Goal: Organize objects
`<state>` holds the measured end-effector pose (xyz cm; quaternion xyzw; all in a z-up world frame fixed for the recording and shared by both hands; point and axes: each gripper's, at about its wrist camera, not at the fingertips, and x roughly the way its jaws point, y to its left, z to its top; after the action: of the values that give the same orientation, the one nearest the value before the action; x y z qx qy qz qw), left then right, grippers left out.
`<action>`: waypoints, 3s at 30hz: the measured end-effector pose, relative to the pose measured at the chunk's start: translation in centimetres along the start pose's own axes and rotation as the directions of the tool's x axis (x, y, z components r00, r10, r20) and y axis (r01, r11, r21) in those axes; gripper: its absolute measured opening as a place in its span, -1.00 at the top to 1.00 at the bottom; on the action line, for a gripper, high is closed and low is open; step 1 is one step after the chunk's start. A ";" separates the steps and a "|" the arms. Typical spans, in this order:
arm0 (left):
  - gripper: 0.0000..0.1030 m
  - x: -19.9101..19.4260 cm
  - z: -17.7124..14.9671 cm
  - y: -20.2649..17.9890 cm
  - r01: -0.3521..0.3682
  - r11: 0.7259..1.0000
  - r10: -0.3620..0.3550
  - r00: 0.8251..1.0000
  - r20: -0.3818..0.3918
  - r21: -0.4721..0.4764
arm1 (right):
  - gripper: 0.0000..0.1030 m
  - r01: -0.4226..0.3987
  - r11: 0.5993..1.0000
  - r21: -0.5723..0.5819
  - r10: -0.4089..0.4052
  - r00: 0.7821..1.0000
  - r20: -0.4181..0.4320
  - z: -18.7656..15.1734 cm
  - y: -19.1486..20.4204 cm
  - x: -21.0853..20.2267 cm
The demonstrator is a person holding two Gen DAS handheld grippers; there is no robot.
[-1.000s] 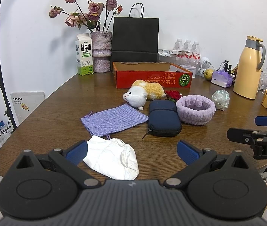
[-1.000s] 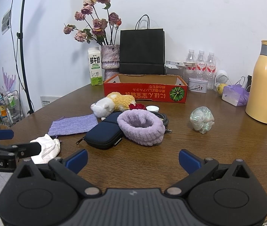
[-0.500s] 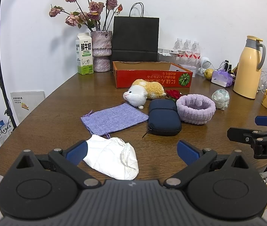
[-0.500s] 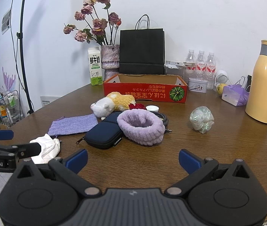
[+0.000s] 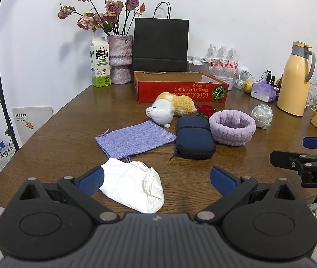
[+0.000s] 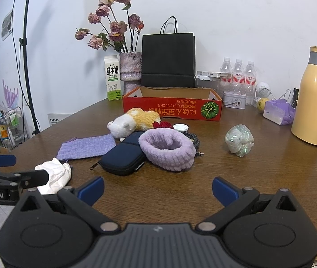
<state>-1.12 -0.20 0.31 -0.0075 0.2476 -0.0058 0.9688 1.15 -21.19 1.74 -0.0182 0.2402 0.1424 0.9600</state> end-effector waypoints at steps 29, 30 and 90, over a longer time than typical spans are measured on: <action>-1.00 2.2 -0.6 1.0 -0.029 0.999 0.027 0.997 -0.068 -0.024 | -1.00 -0.002 1.000 0.008 0.003 1.000 -0.020 -0.6 -0.5 0.9; -1.00 2.5 -0.7 1.1 -0.036 0.999 0.034 0.997 -0.076 -0.027 | -1.00 -0.002 1.000 0.009 0.002 1.000 -0.025 -0.7 -0.5 1.2; -0.38 5.3 -1.3 3.1 -0.142 0.978 0.128 0.987 -0.096 -0.153 | -1.00 -0.020 0.999 0.038 0.022 0.999 -0.047 -1.2 -2.3 3.6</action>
<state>2.91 2.78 -3.39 -0.0677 0.2885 0.0796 0.9518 4.24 -22.61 -1.09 -0.0012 0.2656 0.1477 0.9527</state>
